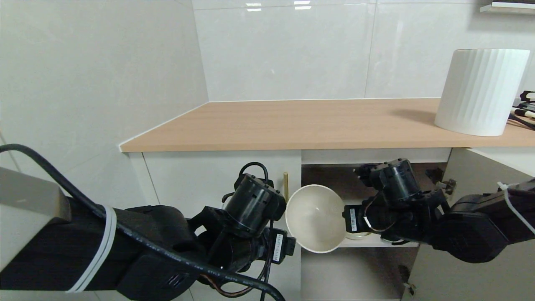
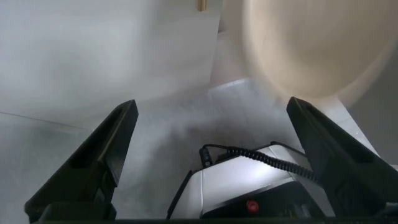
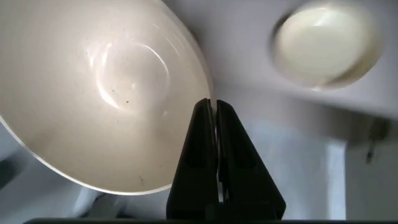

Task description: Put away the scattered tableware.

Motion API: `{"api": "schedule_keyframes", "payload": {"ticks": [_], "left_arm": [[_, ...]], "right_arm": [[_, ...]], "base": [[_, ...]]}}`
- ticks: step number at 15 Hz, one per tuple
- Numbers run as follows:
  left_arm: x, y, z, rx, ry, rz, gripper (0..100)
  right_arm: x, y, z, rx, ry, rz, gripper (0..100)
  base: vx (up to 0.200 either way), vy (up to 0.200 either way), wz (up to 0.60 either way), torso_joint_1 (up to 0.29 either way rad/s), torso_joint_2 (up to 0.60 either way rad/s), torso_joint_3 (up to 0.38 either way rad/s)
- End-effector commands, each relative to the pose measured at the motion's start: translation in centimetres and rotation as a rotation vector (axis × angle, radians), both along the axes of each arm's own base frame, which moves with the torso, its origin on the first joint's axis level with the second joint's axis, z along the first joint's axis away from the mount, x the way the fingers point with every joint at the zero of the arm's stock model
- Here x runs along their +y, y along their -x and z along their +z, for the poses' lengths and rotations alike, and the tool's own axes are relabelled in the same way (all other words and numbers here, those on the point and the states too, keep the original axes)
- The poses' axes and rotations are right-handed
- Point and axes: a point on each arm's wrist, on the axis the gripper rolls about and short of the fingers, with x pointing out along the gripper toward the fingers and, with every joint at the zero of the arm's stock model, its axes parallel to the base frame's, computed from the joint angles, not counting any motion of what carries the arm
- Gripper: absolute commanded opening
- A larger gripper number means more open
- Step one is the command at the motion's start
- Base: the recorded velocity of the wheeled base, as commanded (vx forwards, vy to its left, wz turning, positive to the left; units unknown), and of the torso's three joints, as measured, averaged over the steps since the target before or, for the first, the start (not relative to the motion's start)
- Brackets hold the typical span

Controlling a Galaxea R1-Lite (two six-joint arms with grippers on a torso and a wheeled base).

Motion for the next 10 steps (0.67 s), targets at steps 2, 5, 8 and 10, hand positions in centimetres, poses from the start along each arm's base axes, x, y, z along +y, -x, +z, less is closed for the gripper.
{"api": "schedule_keyframes", "payload": {"ticks": [2, 5, 8, 10], "left_arm": [[0.0, 0.0, 0.2, -0.003, 0.005, 0.000, 100], [0.0, 0.0, 0.2, -0.004, 0.004, 0.001, 100], [0.0, 0.0, 0.2, -0.003, 0.005, 0.000, 100], [0.0, 0.0, 0.2, -0.003, 0.005, 0.000, 100]], "right_arm": [[-3.3, -2.9, -5.7, 0.055, 0.064, -0.096, 0], [-4.4, -4.8, -6.2, 0.021, 0.049, -0.148, 0], [-5.4, -6.5, -7.4, 0.040, 0.053, -0.192, 0], [-6.0, -7.7, -7.6, 0.033, 0.034, -0.234, 0]], "base": [[0.000, 0.000, 0.00, 0.000, 0.00, 0.000], [0.000, 0.000, 0.00, 0.000, 0.00, 0.000], [0.000, 0.000, 0.00, 0.000, 0.00, 0.000], [0.000, 0.000, 0.00, 0.000, 0.00, 0.000]]}}
